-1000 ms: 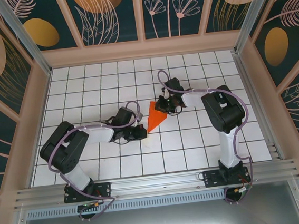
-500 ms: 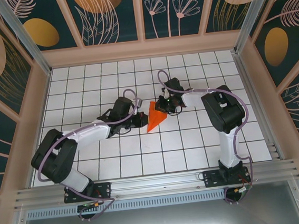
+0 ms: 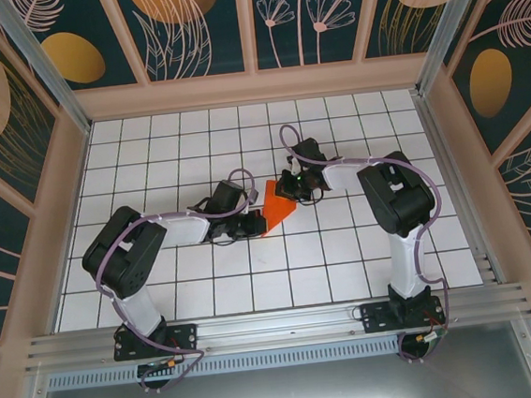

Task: Fold a paper plane with a square sheet of paper (pick it up from the middle)
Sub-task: Fourth fold the wing at the center of the table.

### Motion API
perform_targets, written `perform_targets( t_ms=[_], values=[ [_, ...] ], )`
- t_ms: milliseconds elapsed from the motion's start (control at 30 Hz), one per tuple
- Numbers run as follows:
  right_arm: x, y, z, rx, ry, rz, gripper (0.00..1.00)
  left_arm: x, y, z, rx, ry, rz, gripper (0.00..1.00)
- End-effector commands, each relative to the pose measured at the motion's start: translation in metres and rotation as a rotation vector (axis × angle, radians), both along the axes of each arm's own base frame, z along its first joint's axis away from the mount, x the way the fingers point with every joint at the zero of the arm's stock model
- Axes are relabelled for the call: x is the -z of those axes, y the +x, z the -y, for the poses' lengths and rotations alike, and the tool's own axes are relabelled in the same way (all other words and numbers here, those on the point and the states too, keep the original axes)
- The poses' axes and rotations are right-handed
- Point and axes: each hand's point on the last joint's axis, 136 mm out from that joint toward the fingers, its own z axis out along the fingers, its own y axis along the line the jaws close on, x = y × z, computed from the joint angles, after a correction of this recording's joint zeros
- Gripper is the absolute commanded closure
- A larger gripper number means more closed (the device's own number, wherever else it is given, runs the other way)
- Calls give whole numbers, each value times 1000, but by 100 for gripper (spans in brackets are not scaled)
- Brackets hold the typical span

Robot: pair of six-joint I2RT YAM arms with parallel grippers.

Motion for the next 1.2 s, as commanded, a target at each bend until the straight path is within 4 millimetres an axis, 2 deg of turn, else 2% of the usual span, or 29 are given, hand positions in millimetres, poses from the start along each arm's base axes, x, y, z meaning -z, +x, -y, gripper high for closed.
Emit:
perform_targets(
  t_ms=[0,167,267,367,400,633,800,1000,1067,1167],
  values=[
    [10,-7,15,-2,-84,12,98,17,-6,-9,-22,56,-34,100],
    [-36,-4,0,-82,2,142,88,23,-12,-13,-29,59,-55,100],
    [-45,-17,-10,-121,34,157,84,24,-14,-14,-28,61,-58,100],
    [-37,-29,-17,-144,37,131,87,24,-14,-13,-25,55,-60,100],
    [-33,-39,-26,-169,37,118,89,23,-14,-12,-26,54,-58,100],
    [-14,-59,-37,-210,66,57,97,19,-13,-11,-21,45,-53,100],
    [2,-62,-34,-221,38,24,98,12,-10,-6,-19,20,-42,100],
    [13,-63,-30,-214,8,7,99,-25,7,5,-30,-50,47,100],
    [13,-63,-29,-214,7,7,99,-28,9,6,-38,-54,55,100],
    [9,-62,-30,-215,14,17,99,-17,8,4,-42,-29,31,100]
  ],
)
